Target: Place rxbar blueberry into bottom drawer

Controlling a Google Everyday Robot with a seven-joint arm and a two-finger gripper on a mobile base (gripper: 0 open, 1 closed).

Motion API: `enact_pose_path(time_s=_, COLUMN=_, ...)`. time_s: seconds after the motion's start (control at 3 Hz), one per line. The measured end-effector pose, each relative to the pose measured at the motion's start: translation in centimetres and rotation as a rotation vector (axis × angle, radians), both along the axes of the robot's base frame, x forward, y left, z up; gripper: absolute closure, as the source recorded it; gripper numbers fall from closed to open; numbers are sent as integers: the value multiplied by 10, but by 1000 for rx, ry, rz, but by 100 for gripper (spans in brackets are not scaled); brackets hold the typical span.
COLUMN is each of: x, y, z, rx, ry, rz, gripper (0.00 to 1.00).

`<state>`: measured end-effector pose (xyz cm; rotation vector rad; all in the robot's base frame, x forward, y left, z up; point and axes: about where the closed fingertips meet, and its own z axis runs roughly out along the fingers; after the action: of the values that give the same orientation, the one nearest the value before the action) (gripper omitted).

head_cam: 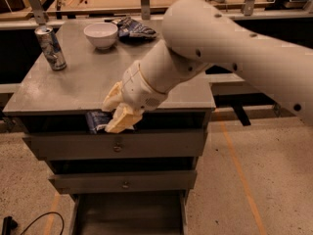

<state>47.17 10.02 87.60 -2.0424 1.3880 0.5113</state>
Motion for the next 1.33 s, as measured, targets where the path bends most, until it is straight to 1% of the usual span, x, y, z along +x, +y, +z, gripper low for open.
enact_pose_path(time_s=0.33, x=-15, y=2, z=-44, rx=44, ry=68, rz=-99, gripper=100)
enact_pose_path(time_s=0.67, x=-30, y=1, z=-88, rx=62, ry=57, rz=-171, gripper=100)
enact_pose_path(time_s=1.0, x=-20, y=3, z=-92, rx=77, ry=20, rz=-212, gripper=100)
enact_pose_path(time_s=1.33, x=-25, y=0, z=-102, rx=103, ry=34, rz=-246, gripper=100)
